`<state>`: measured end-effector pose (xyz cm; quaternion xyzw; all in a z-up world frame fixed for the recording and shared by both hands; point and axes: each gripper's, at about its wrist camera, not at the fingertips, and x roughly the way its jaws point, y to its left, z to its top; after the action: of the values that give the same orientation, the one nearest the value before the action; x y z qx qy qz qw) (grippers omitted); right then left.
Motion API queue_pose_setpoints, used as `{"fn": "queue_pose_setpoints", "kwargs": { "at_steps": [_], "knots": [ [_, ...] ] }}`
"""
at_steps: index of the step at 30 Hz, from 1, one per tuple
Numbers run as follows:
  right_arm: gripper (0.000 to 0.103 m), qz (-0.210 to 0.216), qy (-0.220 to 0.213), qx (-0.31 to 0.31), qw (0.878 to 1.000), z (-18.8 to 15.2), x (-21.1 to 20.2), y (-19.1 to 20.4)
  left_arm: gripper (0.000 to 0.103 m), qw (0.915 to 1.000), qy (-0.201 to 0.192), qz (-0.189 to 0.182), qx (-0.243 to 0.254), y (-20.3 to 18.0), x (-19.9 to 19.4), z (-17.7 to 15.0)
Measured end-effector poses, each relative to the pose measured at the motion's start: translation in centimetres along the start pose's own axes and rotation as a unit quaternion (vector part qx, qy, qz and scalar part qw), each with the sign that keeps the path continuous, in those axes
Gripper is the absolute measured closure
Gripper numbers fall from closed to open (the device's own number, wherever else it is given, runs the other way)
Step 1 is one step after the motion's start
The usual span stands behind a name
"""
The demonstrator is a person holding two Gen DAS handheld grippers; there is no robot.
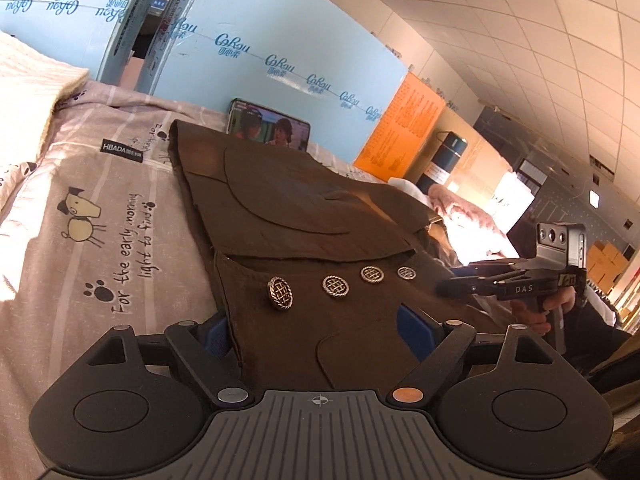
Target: Fold clothes
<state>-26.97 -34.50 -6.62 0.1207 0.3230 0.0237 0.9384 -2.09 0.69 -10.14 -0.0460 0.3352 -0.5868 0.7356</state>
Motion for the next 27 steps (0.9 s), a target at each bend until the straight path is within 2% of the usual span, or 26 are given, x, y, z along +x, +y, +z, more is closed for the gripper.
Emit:
{"fn": "queue_pose_setpoints", "kwargs": {
  "at_steps": [2,5,10,11,12,14,15,17,22,23,24,27],
  "knots": [
    [0.077,0.002,-0.011,-0.015,1.000,-0.4,-0.3,0.4,0.017,0.9999,-0.005,0.002,0.009,-0.4,0.1,0.0],
    [0.089,-0.015,-0.031,-0.062,0.997,-0.9,-1.0,1.8,0.018,0.9996,-0.012,-0.010,0.022,-0.9,0.1,0.2],
    [0.090,-0.043,-0.058,-0.066,0.995,-0.8,-2.1,1.7,0.018,0.9982,-0.013,0.001,0.058,-1.8,0.8,1.1],
    [0.088,-0.055,-0.052,-0.066,0.995,-0.8,-2.0,1.5,0.018,0.9975,-0.012,0.011,0.069,-2.0,1.1,1.3],
    [0.079,-0.073,-0.050,-0.066,0.994,-0.8,-1.9,1.4,0.018,0.9963,-0.010,0.026,0.081,-2.2,1.4,1.4],
    [0.020,-0.135,-0.051,-0.069,0.987,-0.7,-1.6,1.3,0.018,0.9924,-0.003,0.057,0.109,-2.7,2.0,1.6],
    [0.017,-0.151,-0.052,-0.073,0.985,-0.7,-1.7,1.2,0.018,0.9895,0.003,0.072,0.125,-2.9,2.2,1.5],
    [0.017,-0.176,-0.055,-0.080,0.980,-0.7,-1.9,0.8,0.017,0.9833,0.016,0.094,0.155,-3.3,2.5,1.2],
    [0.016,-0.163,-0.063,-0.064,0.983,-0.6,-2.8,-0.6,0.017,0.9676,0.040,0.137,0.208,-3.7,2.7,0.6],
    [0.016,-0.174,-0.057,-0.064,0.981,-0.5,-2.6,-0.8,0.017,0.9656,0.042,0.143,0.213,-3.7,2.7,0.6],
    [0.016,-0.188,-0.050,-0.064,0.979,-0.5,-2.4,-0.9,0.017,0.9651,0.040,0.145,0.214,-3.6,2.6,0.6],
    [0.016,-0.241,-0.014,-0.125,0.962,-1.3,-0.6,-0.1,0.017,0.9637,0.029,0.149,0.220,-3.7,2.3,0.9]
  ]
}}
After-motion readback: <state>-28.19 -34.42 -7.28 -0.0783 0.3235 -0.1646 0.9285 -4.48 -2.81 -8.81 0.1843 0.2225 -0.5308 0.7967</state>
